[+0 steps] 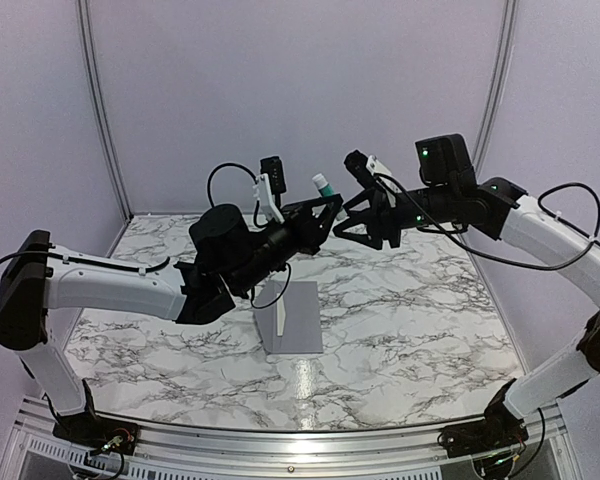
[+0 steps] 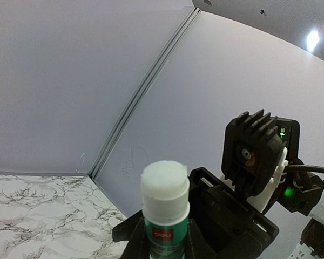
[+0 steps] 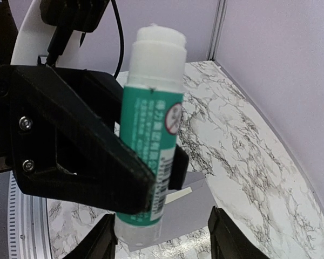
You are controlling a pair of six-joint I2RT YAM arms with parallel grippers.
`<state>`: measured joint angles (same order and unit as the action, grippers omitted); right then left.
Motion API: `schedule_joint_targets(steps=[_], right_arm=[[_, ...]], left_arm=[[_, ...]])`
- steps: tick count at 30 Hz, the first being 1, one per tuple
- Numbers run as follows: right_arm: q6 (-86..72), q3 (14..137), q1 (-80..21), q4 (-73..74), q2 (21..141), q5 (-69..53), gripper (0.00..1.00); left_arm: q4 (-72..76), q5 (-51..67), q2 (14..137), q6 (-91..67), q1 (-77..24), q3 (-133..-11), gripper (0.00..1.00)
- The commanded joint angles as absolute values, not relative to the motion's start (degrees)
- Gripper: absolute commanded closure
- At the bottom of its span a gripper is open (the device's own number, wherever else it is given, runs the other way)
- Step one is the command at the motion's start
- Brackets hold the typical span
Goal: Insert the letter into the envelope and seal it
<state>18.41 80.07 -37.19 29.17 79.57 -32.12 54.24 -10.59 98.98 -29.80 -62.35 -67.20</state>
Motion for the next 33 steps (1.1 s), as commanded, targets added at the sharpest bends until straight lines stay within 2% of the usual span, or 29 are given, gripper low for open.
schedule_joint_targets(steps=[1,4,8,14,17,21,23,24,26,29,33], right_arm=[[16.5,83.5,-37.8,29.1,81.0,-34.3,0.46],[16.0,84.0,-37.8,28.7,81.4,-34.8,0.47],[15.5,84.3,-37.8,28.6,81.8,-35.1,0.58],[15.1,84.4,-37.8,28.5,81.7,-36.7,0.57],[15.0,84.4,-37.8,28.4,81.7,-36.9,0.60],[14.6,84.2,-37.8,28.2,81.9,-37.4,0.69],[14.3,84.1,-37.9,28.0,82.0,-37.6,0.77],[14.1,83.9,-37.8,28.0,82.1,-37.7,0.82],[13.7,83.5,-37.6,27.8,82.2,-37.7,0.88],[13.5,82.7,-37.0,27.5,82.2,-38.4,0.90],[13.5,81.2,-34.1,28.4,82.1,-40.9,0.91]], left_arm=[[57.4,-10.6,99.3,-30.5,-62.2,-67.4,1.00],[57.5,-10.3,99.5,-30.6,-62.2,-67.3,1.00],[57.6,-10.2,99.5,-30.4,-62.2,-67.3,1.00],[57.6,-10.5,99.9,-30.2,-62.2,-67.4,1.00],[57.6,-10.6,100.1,-30.2,-62.2,-67.5,1.00],[57.6,-10.5,100.4,-30.3,-62.2,-67.7,1.00],[57.6,-10.5,100.4,-30.2,-62.2,-67.5,0.99],[57.5,-10.5,100.3,-30.2,-62.2,-67.4,0.97],[57.3,-10.8,99.9,-30.0,-62.1,-66.9,0.85],[54.5,-11.8,97.7,-28.4,-62.1,-65.0,0.61],[43.6,-13.6,90.4,-22.7,-62.1,-59.8,0.46]])
